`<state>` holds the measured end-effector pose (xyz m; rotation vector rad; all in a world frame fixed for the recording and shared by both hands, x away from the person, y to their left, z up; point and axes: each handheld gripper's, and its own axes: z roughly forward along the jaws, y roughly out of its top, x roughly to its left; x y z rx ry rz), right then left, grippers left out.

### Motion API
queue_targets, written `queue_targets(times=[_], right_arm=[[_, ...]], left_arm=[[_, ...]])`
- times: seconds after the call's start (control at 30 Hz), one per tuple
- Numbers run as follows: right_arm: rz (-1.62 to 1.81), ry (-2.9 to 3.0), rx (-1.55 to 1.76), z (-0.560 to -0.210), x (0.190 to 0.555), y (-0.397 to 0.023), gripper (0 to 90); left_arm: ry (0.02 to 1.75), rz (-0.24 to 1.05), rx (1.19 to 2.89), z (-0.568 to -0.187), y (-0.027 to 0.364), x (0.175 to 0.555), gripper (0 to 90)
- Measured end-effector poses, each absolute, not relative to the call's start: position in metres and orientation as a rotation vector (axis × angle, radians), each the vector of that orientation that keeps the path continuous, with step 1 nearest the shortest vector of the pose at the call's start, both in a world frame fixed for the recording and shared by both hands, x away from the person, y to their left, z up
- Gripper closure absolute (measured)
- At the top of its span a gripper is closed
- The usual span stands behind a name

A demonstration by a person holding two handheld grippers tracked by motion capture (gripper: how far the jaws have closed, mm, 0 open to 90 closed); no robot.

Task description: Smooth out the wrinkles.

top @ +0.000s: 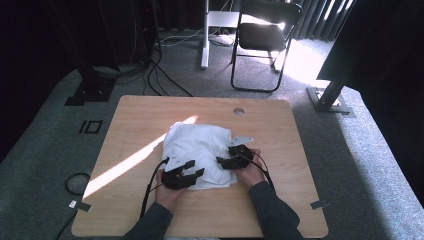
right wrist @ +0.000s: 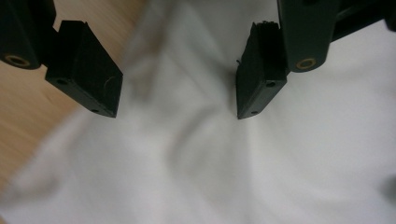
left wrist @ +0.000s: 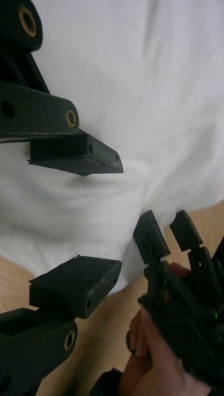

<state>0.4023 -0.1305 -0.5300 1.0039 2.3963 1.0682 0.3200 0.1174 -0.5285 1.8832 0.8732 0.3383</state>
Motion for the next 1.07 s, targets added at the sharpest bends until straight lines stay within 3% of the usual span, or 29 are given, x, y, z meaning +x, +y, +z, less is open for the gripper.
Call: queue_targets(times=[0.2,0.37,0.7,1.07], right_arm=[[0.969,2.375,1.087,-0.539,0.406,-0.142,31.8],[1.022,2.317,1.106,-0.526,0.392,-0.158,31.2],[1.173,2.12,1.174,-0.506,0.344,-0.219,33.1],[1.184,2.1,1.291,-0.519,0.343,-0.239,32.2]], left_arm=[[0.854,0.276,1.936,-0.543,0.099,0.316,48.2],[0.819,0.249,1.956,-0.538,0.096,0.303,47.2],[0.844,0.417,1.892,-0.504,0.142,0.282,44.8],[1.03,0.505,1.797,-0.512,0.198,0.287,44.0]])
